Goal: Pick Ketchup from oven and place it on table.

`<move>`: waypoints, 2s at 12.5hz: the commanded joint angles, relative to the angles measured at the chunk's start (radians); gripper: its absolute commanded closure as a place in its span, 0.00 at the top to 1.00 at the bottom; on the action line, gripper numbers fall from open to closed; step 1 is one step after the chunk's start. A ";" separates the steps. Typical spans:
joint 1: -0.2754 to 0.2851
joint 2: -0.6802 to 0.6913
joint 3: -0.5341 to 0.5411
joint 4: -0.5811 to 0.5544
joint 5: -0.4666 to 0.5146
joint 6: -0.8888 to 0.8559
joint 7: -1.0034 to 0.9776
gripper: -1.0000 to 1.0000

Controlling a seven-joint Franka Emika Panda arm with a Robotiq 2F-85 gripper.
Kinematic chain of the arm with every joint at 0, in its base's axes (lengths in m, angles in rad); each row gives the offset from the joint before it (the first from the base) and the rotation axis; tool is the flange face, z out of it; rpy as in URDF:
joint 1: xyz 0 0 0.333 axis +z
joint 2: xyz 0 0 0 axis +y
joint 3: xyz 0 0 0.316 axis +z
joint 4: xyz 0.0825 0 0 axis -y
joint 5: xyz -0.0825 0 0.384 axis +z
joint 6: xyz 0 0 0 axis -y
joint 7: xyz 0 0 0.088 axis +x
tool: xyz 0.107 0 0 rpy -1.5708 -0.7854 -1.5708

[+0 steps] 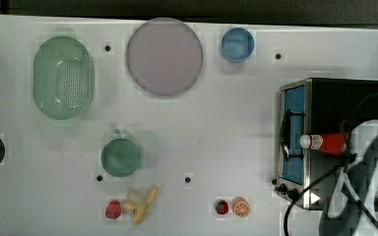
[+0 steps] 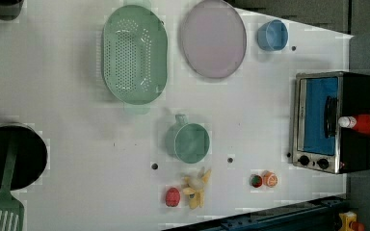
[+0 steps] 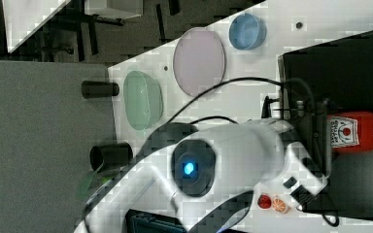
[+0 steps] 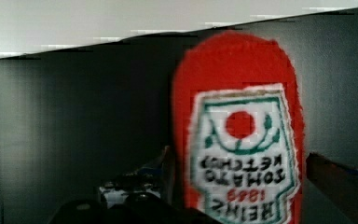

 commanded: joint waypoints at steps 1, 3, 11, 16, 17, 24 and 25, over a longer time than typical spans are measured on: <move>0.006 -0.025 0.000 0.025 0.002 0.006 -0.058 0.63; 0.018 -0.045 0.002 0.053 0.002 -0.008 -0.058 0.63; 0.207 -0.268 0.161 0.216 -0.031 -0.463 -0.050 0.63; 0.273 -0.235 0.375 0.125 -0.111 -0.384 -0.047 0.63; 0.278 -0.231 0.395 0.089 -0.162 -0.340 -0.047 0.63; 0.285 -0.147 0.432 -0.330 -0.196 0.191 -0.046 0.63; 0.285 -0.119 0.440 -0.345 -0.183 0.223 -0.044 0.63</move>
